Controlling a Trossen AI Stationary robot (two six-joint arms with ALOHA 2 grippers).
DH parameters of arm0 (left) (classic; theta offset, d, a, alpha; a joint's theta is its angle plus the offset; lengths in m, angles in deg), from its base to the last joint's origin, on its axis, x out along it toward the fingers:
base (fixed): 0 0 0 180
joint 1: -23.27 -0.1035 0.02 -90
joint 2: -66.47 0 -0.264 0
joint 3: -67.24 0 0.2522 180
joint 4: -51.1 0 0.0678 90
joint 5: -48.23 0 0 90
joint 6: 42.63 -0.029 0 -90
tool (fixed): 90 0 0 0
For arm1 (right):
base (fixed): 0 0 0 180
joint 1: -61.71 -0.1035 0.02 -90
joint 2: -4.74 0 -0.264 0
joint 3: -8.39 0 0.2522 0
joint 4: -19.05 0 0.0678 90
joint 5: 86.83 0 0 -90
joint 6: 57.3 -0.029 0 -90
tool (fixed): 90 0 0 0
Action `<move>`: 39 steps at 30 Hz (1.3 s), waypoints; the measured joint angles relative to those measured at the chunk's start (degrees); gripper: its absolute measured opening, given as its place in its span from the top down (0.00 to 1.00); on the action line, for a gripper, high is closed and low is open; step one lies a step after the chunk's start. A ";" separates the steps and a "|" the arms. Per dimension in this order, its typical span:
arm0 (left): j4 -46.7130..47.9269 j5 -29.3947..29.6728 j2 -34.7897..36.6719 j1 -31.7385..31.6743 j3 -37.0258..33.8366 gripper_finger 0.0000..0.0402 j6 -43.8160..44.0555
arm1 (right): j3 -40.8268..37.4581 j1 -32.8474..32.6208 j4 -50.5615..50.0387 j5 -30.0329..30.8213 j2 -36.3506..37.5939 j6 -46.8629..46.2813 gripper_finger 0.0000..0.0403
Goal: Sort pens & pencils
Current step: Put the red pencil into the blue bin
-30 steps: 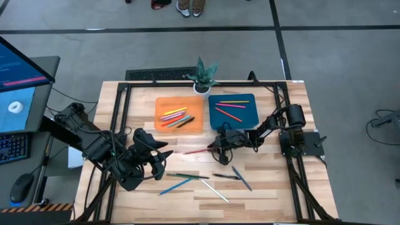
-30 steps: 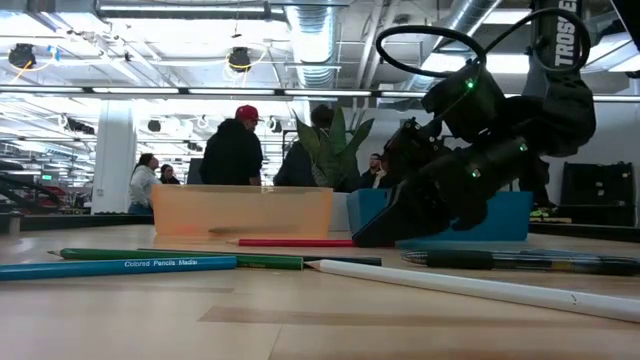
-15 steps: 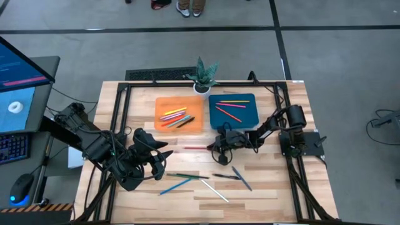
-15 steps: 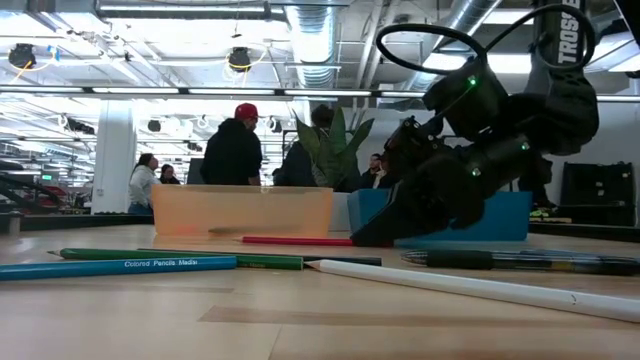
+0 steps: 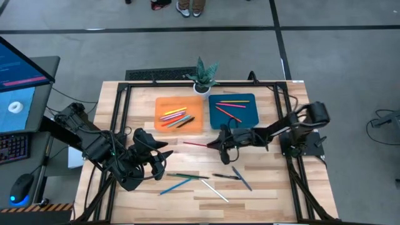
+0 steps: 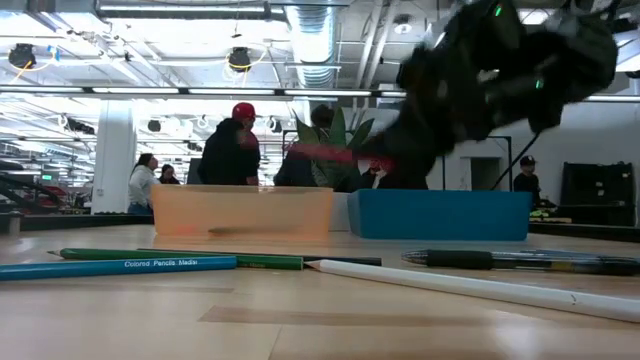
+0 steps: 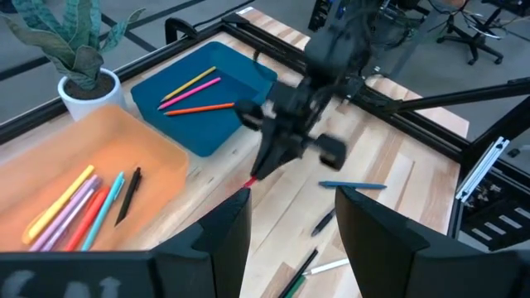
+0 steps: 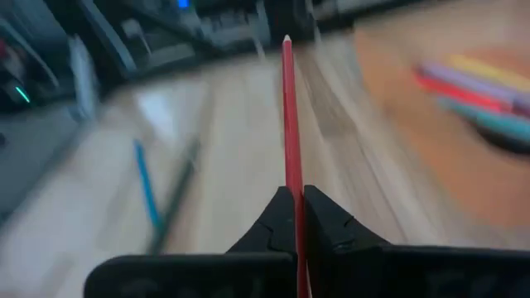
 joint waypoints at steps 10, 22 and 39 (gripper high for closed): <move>0.00 0.24 0.00 0.00 0.00 0.58 -0.12 | 0.07 0.09 0.34 2.27 20.94 -5.93 0.94; 0.04 3.23 0.00 0.00 0.00 0.58 -1.78 | 0.13 -0.71 6.14 3.85 44.46 -9.88 0.93; 0.04 5.15 0.00 0.00 0.00 0.58 -2.18 | 0.20 -7.09 14.13 0.42 56.17 -8.63 0.94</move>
